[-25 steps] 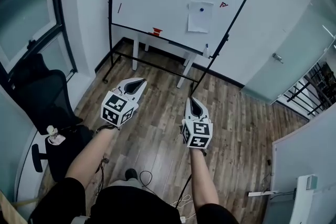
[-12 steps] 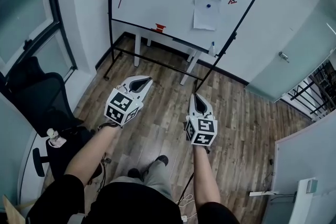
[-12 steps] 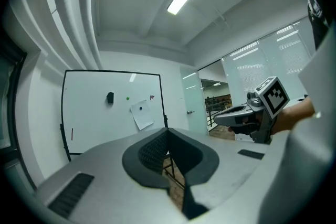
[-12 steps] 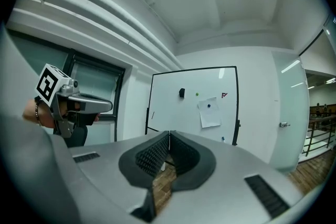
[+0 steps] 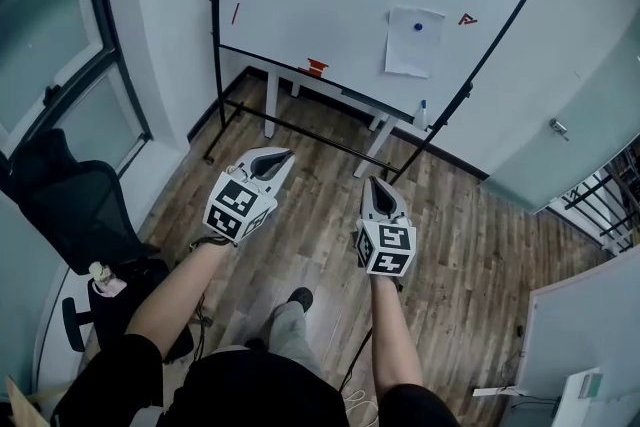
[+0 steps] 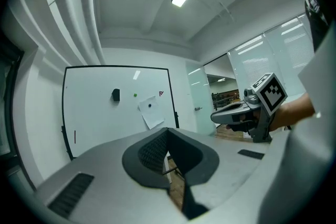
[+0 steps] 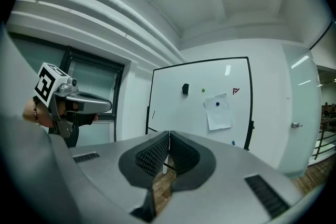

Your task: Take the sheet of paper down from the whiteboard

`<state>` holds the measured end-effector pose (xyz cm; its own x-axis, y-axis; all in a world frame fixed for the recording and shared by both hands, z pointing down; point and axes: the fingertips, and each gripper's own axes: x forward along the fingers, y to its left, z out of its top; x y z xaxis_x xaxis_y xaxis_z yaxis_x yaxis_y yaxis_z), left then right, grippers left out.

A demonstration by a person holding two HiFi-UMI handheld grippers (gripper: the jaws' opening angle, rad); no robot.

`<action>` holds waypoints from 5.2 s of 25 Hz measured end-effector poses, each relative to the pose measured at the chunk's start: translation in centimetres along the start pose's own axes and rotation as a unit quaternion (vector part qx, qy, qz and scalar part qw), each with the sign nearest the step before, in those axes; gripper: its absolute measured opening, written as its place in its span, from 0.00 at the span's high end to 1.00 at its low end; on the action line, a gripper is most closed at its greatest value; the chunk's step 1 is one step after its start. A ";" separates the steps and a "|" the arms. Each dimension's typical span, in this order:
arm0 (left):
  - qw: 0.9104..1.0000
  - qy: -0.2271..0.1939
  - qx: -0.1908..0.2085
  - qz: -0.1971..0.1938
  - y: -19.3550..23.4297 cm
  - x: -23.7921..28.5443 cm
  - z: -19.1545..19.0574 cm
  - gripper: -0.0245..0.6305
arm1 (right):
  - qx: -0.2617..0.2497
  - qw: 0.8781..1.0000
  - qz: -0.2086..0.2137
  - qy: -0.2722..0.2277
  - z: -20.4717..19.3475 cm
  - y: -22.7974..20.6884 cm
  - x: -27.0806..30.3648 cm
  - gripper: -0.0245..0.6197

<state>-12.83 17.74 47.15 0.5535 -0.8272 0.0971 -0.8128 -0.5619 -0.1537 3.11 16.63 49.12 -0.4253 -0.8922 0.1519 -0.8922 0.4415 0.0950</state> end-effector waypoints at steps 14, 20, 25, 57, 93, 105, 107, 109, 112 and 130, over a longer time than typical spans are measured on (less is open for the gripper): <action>1.000 -0.006 -0.013 0.025 9.0 15.9 3.1 0.93 | -0.009 1.000 0.015 -0.009 4.6 -10.4 14.9 0.92; 0.999 -0.007 -0.012 0.029 10.3 22.1 3.9 0.93 | -0.008 1.000 0.002 -0.010 4.7 -16.3 18.7 0.92; 0.999 -0.008 -0.014 0.033 10.5 26.0 4.4 0.93 | -0.004 1.000 0.009 -0.019 5.0 -19.4 20.9 0.92; 0.999 -0.016 -0.007 -0.051 25.5 50.6 4.8 0.93 | 0.010 0.998 -0.048 -0.027 8.7 -31.3 43.8 0.92; 0.988 -0.018 -0.023 -0.151 26.4 65.9 6.9 0.78 | 0.054 0.994 -0.097 -0.021 9.3 -39.3 52.3 0.92; 0.988 -0.015 -0.021 -0.151 26.1 67.9 7.2 0.93 | 0.023 0.992 -0.121 -0.030 10.4 -40.8 54.3 0.92; 0.988 -0.015 -0.022 -0.155 26.1 68.0 7.2 0.93 | 0.019 0.991 -0.130 -0.036 10.8 -40.9 54.3 0.92; 0.987 -0.015 -0.023 -0.159 26.2 68.0 7.3 0.93 | 0.016 0.990 -0.134 -0.041 11.2 -40.8 54.5 0.92; 0.986 -0.014 -0.023 -0.163 26.2 68.1 7.4 0.93 | 0.009 0.990 -0.138 -0.041 11.4 -40.6 54.9 0.85; 0.985 -0.013 -0.022 -0.170 26.3 68.3 7.2 0.93 | -0.009 0.980 -0.194 -0.033 11.3 -40.7 55.7 0.75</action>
<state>4.92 -53.49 42.66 0.7995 -0.5904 0.1107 -0.5860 -0.8071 -0.0726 14.02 -52.12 42.62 -0.0639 -0.9973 0.0376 -0.9863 0.0688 0.1500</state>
